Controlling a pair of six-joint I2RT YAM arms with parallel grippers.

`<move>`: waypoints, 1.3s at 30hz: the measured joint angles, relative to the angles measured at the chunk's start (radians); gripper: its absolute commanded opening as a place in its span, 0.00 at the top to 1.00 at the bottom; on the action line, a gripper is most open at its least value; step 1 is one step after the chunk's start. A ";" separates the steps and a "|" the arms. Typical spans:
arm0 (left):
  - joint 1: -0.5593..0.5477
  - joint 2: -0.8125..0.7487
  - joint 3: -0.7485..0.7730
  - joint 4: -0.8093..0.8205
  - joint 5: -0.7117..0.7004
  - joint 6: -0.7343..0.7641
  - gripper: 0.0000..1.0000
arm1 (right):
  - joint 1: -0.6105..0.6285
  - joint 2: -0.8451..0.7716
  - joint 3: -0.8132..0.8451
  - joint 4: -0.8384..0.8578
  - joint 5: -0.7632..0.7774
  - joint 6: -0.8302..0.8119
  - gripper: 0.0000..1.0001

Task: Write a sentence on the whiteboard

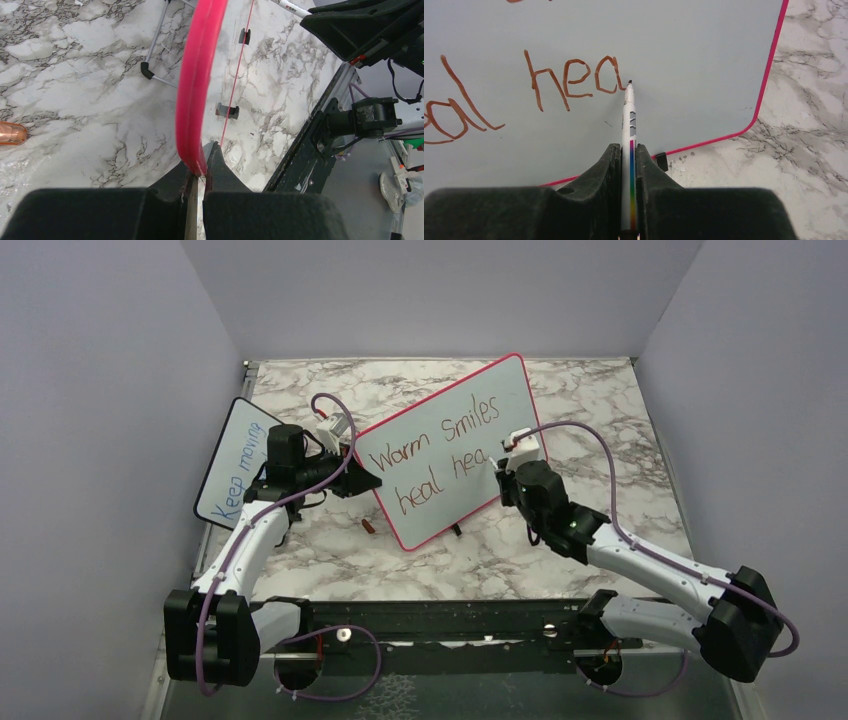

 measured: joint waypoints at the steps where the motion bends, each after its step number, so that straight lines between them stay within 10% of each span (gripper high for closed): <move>1: 0.000 0.000 0.000 0.000 0.000 0.000 1.00 | 0.000 -0.007 0.000 0.002 0.000 -0.001 1.00; 39: 0.000 0.000 0.000 0.000 0.000 0.000 1.00 | -0.066 0.016 0.000 0.105 -0.103 -0.045 1.00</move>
